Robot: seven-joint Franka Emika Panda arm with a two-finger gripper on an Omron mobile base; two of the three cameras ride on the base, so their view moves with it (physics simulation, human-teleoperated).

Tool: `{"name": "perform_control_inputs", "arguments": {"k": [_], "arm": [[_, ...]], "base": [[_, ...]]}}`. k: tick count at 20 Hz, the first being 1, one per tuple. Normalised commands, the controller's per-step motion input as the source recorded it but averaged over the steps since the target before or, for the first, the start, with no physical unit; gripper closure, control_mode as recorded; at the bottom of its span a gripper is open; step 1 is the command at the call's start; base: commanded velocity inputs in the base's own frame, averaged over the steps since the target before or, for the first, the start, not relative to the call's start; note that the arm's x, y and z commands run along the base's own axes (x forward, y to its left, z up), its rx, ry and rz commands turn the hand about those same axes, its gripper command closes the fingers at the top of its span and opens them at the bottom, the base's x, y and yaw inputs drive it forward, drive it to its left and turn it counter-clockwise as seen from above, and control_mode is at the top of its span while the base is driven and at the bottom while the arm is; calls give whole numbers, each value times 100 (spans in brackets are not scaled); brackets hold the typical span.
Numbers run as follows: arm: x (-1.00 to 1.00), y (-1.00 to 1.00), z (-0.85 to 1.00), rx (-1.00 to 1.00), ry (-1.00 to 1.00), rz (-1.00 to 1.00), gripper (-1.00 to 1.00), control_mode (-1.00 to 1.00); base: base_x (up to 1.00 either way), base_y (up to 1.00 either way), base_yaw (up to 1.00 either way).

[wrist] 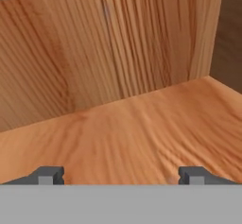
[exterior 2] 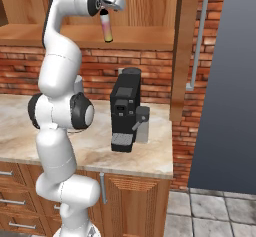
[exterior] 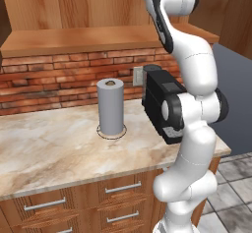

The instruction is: Sort all alcoholic drinks to one cabinet, and non-alcoholic drinks to the other.

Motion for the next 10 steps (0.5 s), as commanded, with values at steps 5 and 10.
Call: {"name": "perform_control_inputs", "arguments": {"k": [5, 10], "arm": [[0, -4, -14, 0, 0, 0, -100, -100], [11, -3, -21, 0, -1, 0, -100, -100]], "base": [[0, 0, 0], [0, 0, 0]]}}
